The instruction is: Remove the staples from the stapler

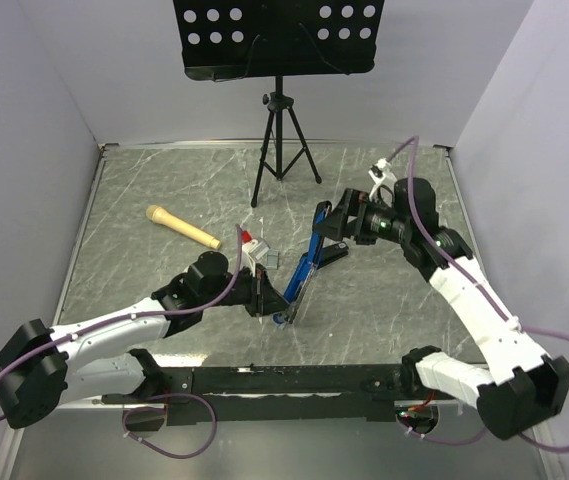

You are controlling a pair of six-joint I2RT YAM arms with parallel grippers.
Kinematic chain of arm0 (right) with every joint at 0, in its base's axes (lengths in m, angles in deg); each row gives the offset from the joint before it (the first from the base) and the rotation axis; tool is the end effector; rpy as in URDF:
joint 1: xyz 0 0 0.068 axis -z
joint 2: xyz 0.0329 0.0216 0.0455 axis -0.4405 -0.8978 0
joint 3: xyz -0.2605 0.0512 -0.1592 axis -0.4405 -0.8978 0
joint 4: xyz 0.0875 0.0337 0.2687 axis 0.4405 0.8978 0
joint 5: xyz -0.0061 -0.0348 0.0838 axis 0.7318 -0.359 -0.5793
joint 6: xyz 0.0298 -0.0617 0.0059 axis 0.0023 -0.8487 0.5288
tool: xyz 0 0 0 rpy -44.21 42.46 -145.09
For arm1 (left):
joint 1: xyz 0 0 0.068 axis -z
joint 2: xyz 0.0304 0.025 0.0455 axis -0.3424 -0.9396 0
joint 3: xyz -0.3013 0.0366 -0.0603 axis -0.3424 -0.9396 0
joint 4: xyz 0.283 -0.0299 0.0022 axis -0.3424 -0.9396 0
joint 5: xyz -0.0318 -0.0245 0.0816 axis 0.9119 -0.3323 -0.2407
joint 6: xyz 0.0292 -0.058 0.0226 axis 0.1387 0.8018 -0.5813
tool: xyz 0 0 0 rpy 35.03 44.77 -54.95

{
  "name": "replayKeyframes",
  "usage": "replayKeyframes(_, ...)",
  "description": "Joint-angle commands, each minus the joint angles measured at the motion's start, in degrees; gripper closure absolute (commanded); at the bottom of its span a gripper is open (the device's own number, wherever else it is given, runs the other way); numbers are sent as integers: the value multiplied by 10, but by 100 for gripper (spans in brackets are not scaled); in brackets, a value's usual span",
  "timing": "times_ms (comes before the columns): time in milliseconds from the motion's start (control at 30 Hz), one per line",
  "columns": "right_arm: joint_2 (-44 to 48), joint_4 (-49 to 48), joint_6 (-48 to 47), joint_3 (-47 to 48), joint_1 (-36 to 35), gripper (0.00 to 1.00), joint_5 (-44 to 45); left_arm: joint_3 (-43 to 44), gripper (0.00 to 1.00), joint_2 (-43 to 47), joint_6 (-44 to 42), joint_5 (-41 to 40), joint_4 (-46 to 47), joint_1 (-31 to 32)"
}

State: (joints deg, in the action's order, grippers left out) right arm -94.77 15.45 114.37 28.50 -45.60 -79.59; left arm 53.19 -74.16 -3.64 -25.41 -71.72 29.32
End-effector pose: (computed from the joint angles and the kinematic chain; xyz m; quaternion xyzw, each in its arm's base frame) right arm 0.2387 0.1138 0.3764 -0.0582 0.8330 0.4119 0.3646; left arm 0.1485 -0.2126 0.2495 0.2124 0.7625 -0.5425 0.2813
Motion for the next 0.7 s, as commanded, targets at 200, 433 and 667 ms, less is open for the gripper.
replayKeyframes(200, 62, -76, 94, -88, -40, 24, 33, 43, 99, 2, 59, -46, 72, 0)
replayKeyframes(433, 54, -94, 114, -103, -86, 32, 64, 51, 99, 9, 63, -65, 72, -1)
replayKeyframes(667, 22, -92, 116, -79, -136, 32, 108, 45, 99, 14, 68, -70, 77, -1)
